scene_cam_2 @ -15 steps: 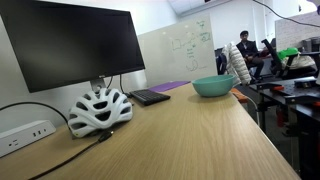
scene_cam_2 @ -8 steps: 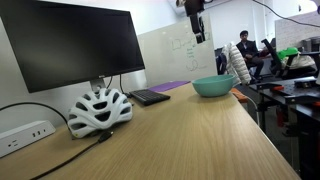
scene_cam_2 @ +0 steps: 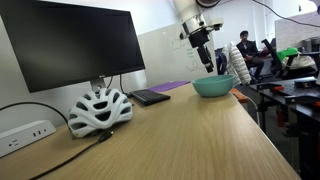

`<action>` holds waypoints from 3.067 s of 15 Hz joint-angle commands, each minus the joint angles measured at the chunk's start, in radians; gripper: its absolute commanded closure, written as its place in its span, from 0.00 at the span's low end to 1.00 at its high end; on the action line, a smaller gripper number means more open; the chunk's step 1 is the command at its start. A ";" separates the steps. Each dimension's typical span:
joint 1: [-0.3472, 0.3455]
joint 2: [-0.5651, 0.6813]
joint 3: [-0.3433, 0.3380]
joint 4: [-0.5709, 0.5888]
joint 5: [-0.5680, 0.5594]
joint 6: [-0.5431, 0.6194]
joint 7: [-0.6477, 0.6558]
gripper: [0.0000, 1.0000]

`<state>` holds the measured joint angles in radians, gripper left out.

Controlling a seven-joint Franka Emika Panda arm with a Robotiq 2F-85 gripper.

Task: Remove the marker from the bowl and put it on the table

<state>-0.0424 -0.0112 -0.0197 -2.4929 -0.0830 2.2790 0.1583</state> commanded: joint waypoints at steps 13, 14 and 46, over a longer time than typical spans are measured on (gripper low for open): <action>-0.006 0.077 -0.018 -0.081 0.062 0.298 -0.031 0.00; -0.005 0.085 -0.020 -0.089 0.049 0.326 -0.029 0.00; 0.148 0.037 0.266 0.066 -0.117 0.143 0.523 0.95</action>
<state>0.0759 -0.0991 0.2162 -2.5285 -0.1538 2.4579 0.5656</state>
